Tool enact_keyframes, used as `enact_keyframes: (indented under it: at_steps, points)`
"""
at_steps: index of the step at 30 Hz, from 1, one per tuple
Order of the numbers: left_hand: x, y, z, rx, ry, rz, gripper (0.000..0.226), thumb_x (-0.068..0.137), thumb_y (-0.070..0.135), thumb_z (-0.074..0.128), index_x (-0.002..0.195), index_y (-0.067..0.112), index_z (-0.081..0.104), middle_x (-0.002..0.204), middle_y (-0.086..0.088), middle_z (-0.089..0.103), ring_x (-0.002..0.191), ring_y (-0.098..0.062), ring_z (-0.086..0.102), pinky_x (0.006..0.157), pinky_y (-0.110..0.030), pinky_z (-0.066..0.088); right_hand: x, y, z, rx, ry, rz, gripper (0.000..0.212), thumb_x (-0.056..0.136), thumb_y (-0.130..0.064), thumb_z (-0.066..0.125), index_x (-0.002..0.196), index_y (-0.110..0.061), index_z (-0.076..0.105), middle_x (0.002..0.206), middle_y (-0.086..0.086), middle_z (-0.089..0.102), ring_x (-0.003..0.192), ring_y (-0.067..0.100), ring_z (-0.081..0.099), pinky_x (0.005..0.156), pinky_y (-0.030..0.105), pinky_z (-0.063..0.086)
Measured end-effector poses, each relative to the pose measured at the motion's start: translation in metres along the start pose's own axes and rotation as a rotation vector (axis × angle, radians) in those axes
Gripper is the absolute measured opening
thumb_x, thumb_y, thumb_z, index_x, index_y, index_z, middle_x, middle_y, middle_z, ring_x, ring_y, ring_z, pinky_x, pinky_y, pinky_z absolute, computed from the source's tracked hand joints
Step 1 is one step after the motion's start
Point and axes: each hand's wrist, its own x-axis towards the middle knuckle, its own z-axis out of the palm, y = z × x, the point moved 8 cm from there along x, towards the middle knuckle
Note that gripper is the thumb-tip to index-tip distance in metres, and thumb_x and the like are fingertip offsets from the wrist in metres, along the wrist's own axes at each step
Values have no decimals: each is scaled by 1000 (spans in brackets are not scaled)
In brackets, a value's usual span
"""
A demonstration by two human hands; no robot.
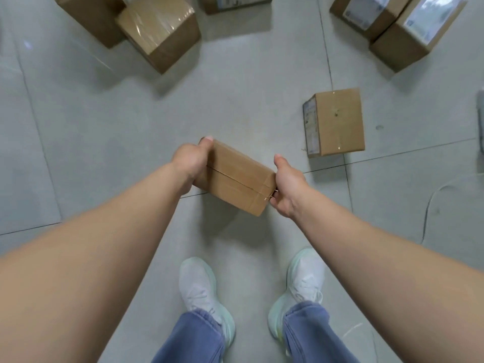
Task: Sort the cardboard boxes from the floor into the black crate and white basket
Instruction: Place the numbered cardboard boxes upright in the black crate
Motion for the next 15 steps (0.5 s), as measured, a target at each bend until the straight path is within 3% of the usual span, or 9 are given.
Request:
enact_keyframes:
  at_steps: [2,4,6,9,12,15]
  points:
    - [-27,22,-15,-43,29,7,58,94,53,43,128,7,52,114,-3,47,100,-21,41,83,-27,28,-31,-24,-7,-5,8,-53,30,96,-46,47,81,-20,50,74,-1,61,44,10,62,35,16,42]
    - [-59,47,-35,-94,62,24,58,93,56,43,125,8,54,108,0,43,96,-21,39,82,-27,28,-69,-52,-11,-35,17,-107,31,94,-48,48,83,-20,52,82,-1,62,66,13,63,54,23,53]
    - [-92,74,-55,-139,89,60,61,92,58,42,125,9,54,108,0,44,97,-22,41,82,-27,30,-112,-80,-15,-72,34,-169,34,93,-51,48,96,-18,55,90,-2,61,80,15,60,73,29,52]
    - [-156,120,-96,-227,129,114,52,92,59,40,113,15,57,107,-1,48,96,-22,46,81,-28,32,-191,-125,-19,-83,40,-284,39,92,-54,46,109,-19,52,95,-4,59,84,13,57,66,26,43]
    - [-231,157,-145,-388,143,134,45,90,61,42,91,17,54,104,-1,55,93,-21,52,80,-28,35,-285,-166,-19,-112,20,-429,34,94,-53,43,103,-21,52,96,-5,59,85,8,55,66,23,38]
    - [-305,183,-190,-498,147,166,46,89,61,43,92,18,58,107,-2,61,96,-21,56,80,-28,38,-378,-194,-19,-136,17,-569,33,94,-51,42,101,-22,56,105,-2,62,95,14,57,71,27,41]
